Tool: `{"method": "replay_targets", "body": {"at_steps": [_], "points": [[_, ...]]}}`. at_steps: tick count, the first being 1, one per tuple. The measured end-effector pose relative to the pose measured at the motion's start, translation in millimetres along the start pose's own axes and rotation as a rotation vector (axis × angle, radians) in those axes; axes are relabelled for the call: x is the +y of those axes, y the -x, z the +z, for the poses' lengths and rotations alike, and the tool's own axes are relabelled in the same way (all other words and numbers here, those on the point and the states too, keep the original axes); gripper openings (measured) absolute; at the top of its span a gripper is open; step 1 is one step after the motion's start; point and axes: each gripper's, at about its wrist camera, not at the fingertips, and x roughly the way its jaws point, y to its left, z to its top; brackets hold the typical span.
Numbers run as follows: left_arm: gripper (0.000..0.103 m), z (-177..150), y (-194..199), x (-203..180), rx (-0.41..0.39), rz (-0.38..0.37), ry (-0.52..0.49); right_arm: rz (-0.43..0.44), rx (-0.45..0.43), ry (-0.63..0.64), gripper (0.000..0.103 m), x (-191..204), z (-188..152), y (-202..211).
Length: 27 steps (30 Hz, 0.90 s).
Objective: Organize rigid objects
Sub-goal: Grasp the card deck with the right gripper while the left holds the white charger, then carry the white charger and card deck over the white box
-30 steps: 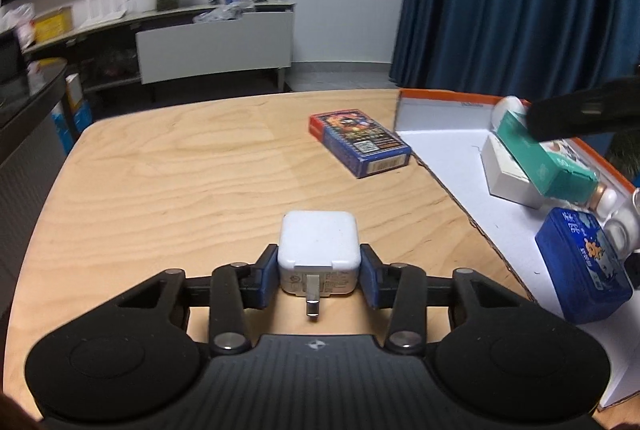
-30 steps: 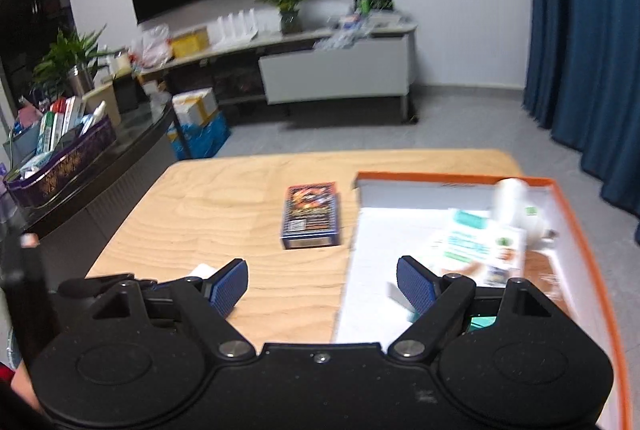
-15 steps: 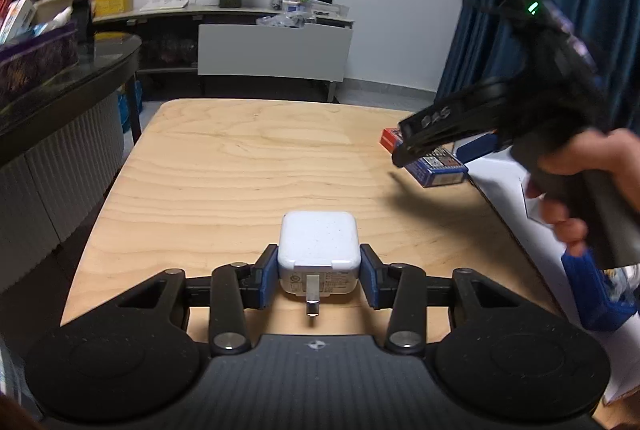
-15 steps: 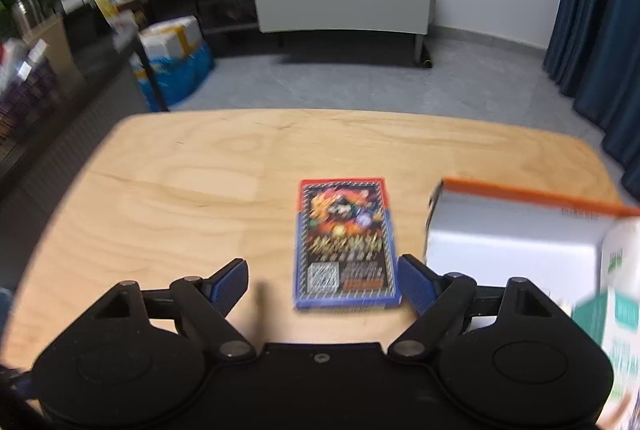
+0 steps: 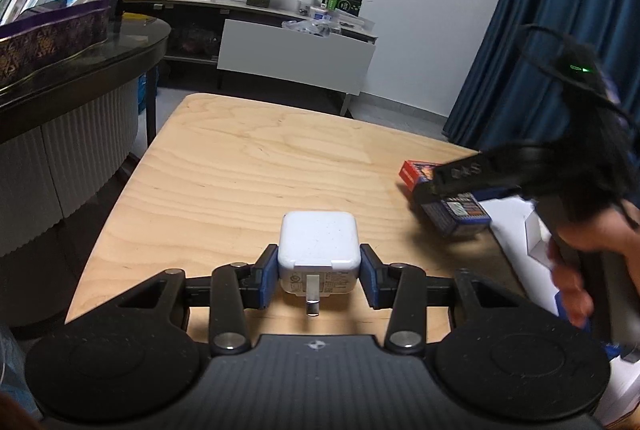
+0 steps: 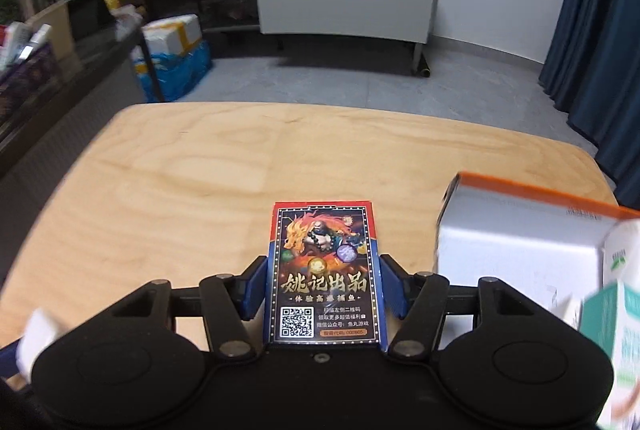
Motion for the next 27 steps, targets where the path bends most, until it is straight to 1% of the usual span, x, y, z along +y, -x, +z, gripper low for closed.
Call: {"method": "replay_targets", "body": {"at_steps": [3,7,12,16,20,22,27], "points": [[0.043,3.9,9.3,-5.2,-0.010,0.014,0.001,0.027,-0.047,0.016,0.071,6.9,-5.0,33.9],[0.043,9.3,27.1,-18.2,-0.035,0.033,-0.021,0.077,-0.101,-0.010,0.071,5.0,-12.8,80.0],[0.043,15.3,56.5,-44.5,-0.083,0.026,-0.056,0.073,-0.188,-0.038,0.071,-9.3,-29.8,137.2],[0.043,15.2,73.3,-67.9,-0.102,-0.006,-0.072,0.035,-0.262,-0.075,0.071,-35.9,-47.9,182.9],[0.043,11.7,80.4,-92.7,-0.096,-0.073,-0.082,-0.051,-0.324,-0.086,0.071,-67.4,-69.9,222.4],[0.043,9.0,82.4,-107.1,-0.094,-0.099,-0.100,-0.086,-0.351,-0.118,0.071,-86.0,-80.4,239.4],[0.043,8.5,82.3,-141.5,-0.089,-0.162,-0.148,-0.148,-0.382,-0.185,0.071,-125.1,-104.7,269.6]]}}
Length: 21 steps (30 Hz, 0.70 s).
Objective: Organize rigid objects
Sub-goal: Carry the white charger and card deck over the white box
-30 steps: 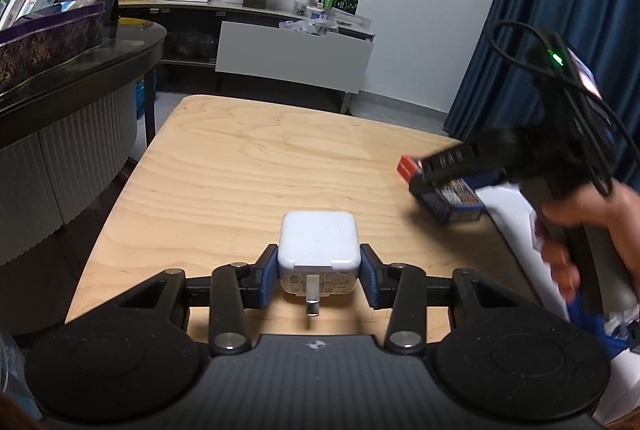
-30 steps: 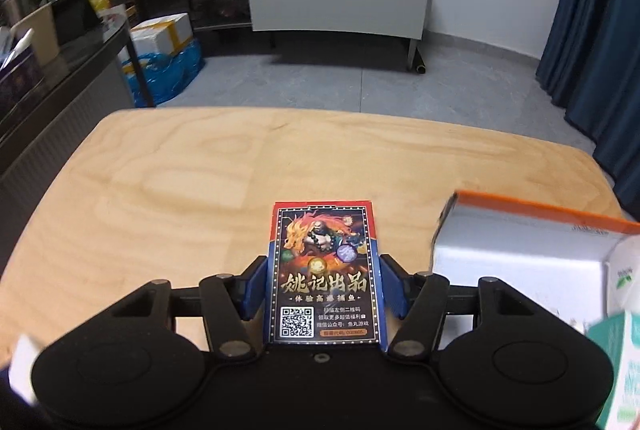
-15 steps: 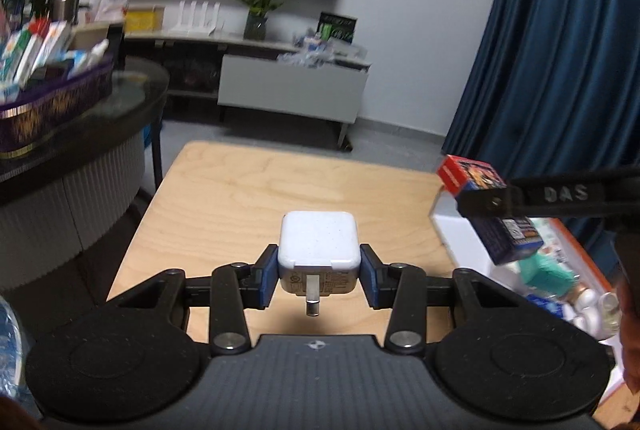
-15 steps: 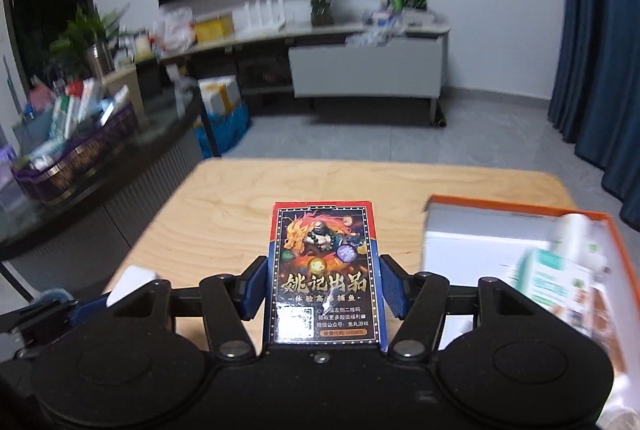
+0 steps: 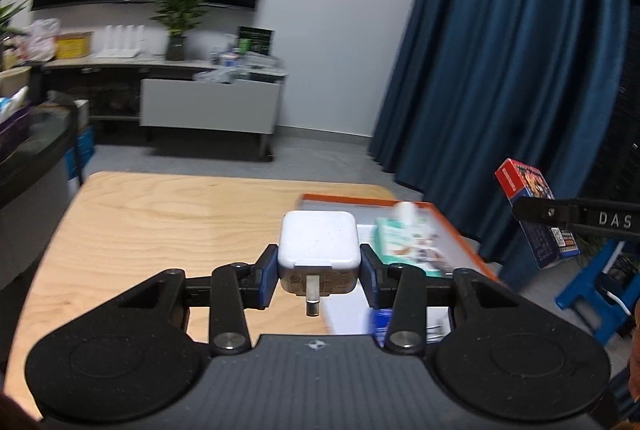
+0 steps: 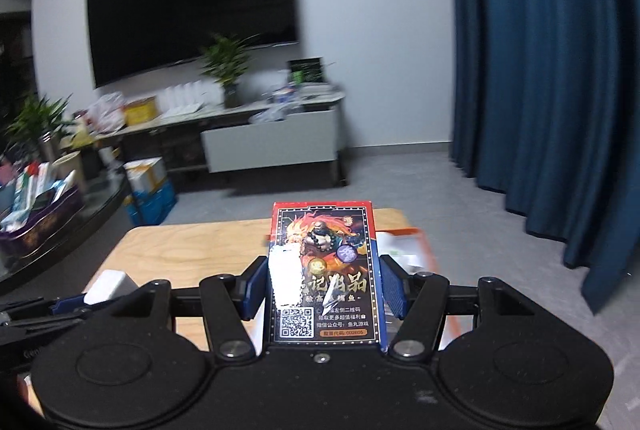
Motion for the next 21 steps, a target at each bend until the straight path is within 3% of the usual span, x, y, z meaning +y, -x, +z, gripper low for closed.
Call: {"method": "replay_targets", "body": {"at_steps": [4,10,21], "points": [[0.043,5.6,-6.8,-20.1,0.013,-0.059,-0.006,-0.036,-0.021,-0.042,0.071,-24.0,-5.7,15.4],[0.043,4.5,-12.9,-43.0,0.005,-0.080,-0.026,-0.044,-0.025,-0.079,0.071,-42.3,-15.9,24.1],[0.043,-9.2,-16.9,-52.1,0.036,-0.045,-0.030,-0.009,0.008,-0.110,0.071,-54.2,-25.6,17.6]]}}
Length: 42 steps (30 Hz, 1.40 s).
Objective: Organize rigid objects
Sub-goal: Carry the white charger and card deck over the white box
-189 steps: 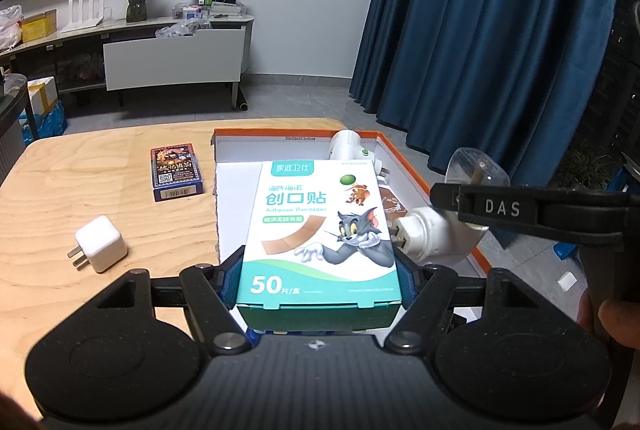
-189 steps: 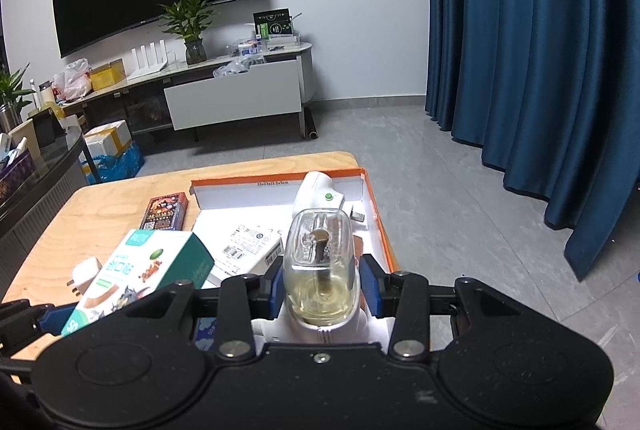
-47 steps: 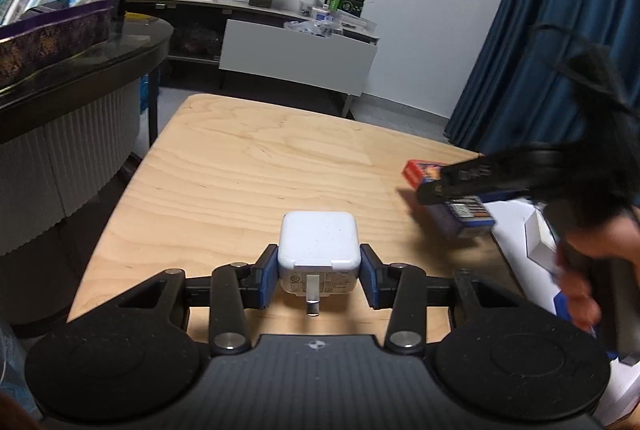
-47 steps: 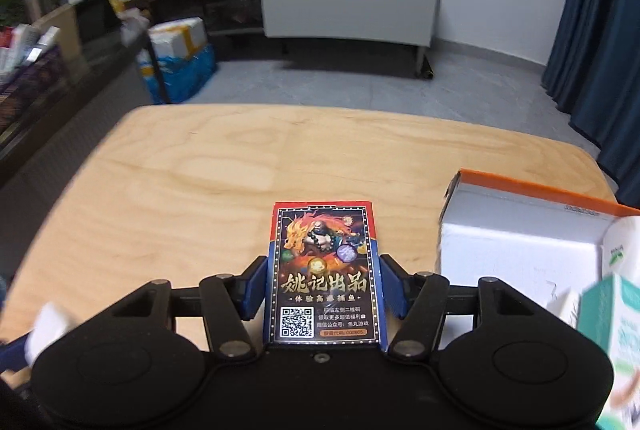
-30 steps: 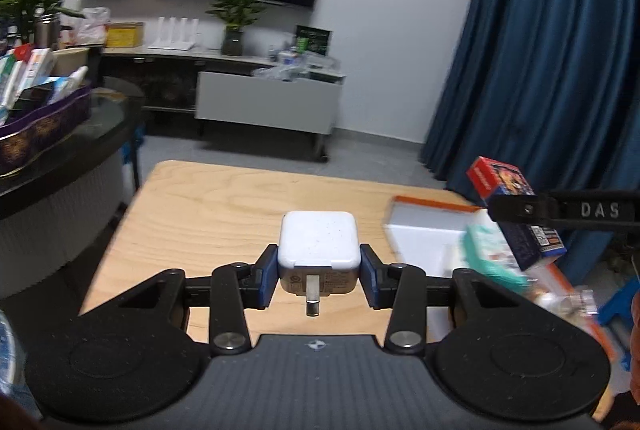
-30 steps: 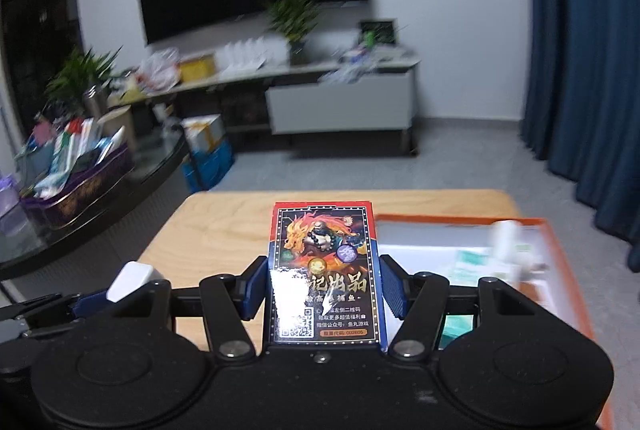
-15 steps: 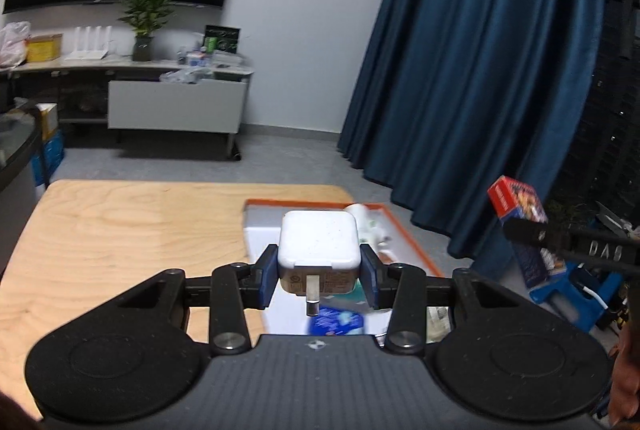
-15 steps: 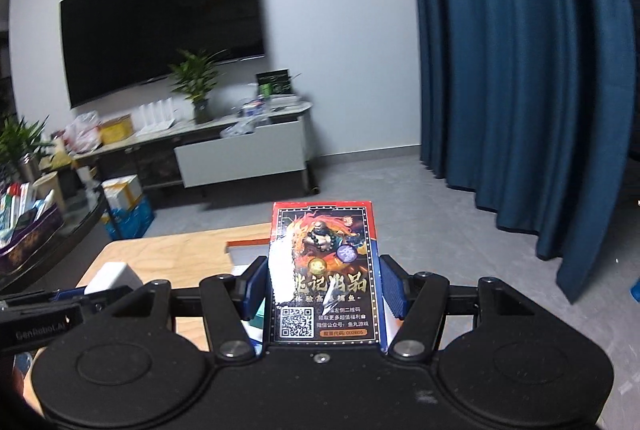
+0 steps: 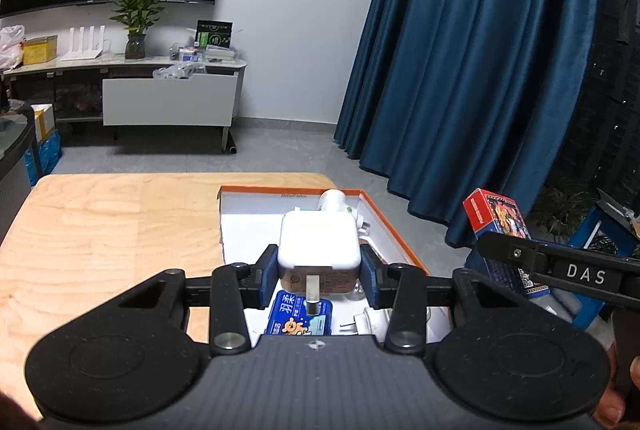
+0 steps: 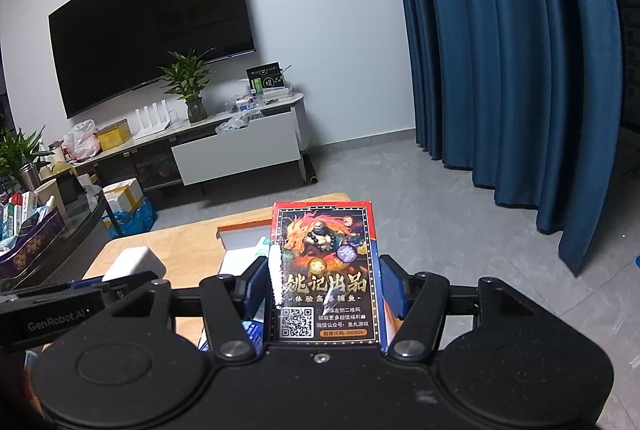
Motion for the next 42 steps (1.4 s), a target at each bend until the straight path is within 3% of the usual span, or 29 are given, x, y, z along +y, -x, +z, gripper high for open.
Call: {"method": "replay_targets", "body": {"at_steps": [42], "points": [[0.043,-9.5,-9.2,-12.8,0.050,0.037,-0.004,0.023,0.050,0.060,0.071,6.6,-2.6,-29.2]]}}
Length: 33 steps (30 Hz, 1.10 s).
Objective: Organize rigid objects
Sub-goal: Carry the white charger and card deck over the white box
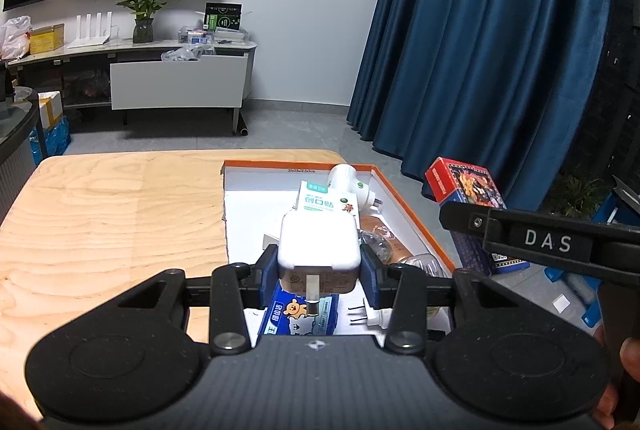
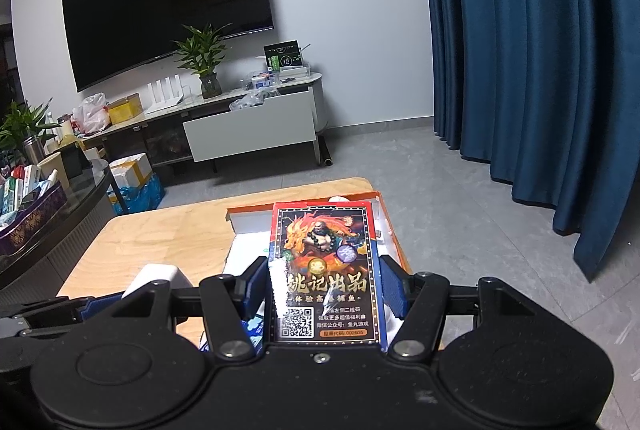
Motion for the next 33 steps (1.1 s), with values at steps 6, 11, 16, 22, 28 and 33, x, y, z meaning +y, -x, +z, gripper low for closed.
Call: {"method": "replay_targets", "body": {"at_steps": [6,11,16,22,28,33], "points": [[0.043,0.1,-2.2,0.2,0.005,-0.002,-0.006,-0.002,0.001,0.007,0.071,1.8,-0.9,-2.7],[0.043,0.6,-5.5,1.7,0.010,-0.004,-0.006,-0.002,0.008,0.011,0.071,2.3,-1.5,-7.2],[0.043,0.3,-7.5,3.8,0.015,-0.005,-0.008,-0.006,0.018,0.012,0.071,2.3,-1.0,-12.4],[0.043,0.6,-11.3,6.1,0.025,-0.008,-0.005,-0.010,0.028,0.013,0.071,2.2,0.9,-17.9],[0.043,0.9,-17.0,8.4,0.036,-0.008,-0.001,-0.015,0.038,0.015,0.071,4.5,1.7,-24.3],[0.043,1.6,-22.3,10.3,0.046,-0.008,0.003,-0.016,0.048,0.013,0.071,4.9,1.7,-30.5]]}}
